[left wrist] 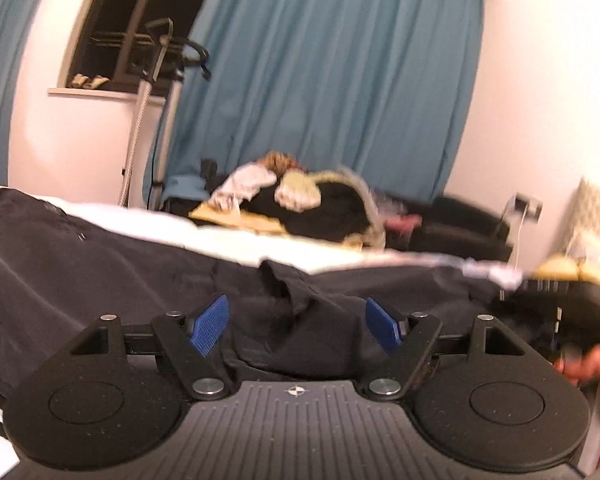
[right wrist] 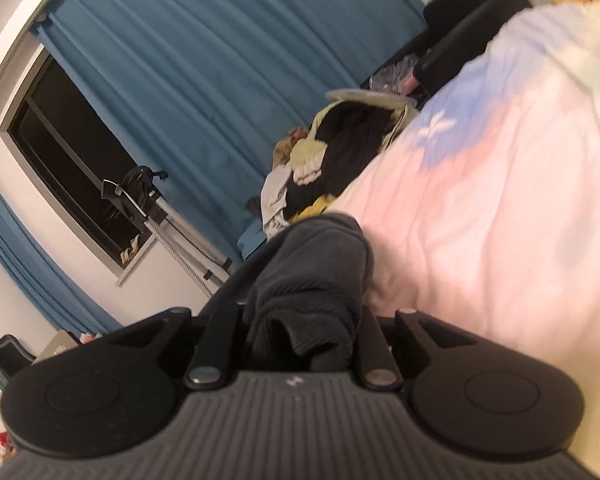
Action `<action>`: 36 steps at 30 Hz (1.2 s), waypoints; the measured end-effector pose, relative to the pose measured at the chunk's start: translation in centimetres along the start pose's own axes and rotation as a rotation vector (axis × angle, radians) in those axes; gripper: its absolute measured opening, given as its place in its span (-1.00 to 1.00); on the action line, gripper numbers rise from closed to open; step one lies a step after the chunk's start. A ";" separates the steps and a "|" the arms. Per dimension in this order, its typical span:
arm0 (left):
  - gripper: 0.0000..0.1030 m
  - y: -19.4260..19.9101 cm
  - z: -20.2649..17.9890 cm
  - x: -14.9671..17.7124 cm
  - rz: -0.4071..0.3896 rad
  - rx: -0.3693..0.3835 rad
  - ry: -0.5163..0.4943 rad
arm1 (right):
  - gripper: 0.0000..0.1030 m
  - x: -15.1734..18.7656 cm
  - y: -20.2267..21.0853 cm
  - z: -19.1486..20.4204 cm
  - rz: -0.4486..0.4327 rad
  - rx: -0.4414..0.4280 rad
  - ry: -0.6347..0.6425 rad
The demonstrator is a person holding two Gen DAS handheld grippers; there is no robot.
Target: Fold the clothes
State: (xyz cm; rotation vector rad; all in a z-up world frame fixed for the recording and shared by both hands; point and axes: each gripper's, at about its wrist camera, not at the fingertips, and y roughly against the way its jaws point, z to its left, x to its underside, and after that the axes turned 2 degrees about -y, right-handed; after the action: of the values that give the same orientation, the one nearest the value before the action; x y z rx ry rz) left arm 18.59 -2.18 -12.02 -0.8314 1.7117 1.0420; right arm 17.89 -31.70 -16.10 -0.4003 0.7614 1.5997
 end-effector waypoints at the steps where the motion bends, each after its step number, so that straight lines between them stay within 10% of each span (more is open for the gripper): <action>1: 0.54 0.3 -0.1 -0.3 -0.002 -0.010 -0.004 | -0.71 -0.3 0.7 0.2 -0.006 0.001 0.018; 10: 0.54 1.0 -2.4 -1.1 0.010 -0.147 -0.029 | -0.71 -4.0 8.3 0.6 -0.050 -0.027 0.044; 27: 0.59 -3.5 -14.2 6.4 0.272 0.134 -0.261 | -0.71 -6.4 19.3 -0.4 -0.250 0.081 0.220; 36: 0.69 4.4 -6.3 -1.6 0.224 -0.109 -0.322 | -0.68 -6.6 15.0 5.1 -0.252 0.070 0.251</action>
State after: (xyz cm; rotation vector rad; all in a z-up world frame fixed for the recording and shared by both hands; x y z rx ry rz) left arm 13.03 -6.04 -8.03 -0.5109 1.5047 1.3519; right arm 5.39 -33.54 -4.42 -0.6290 0.9155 1.2972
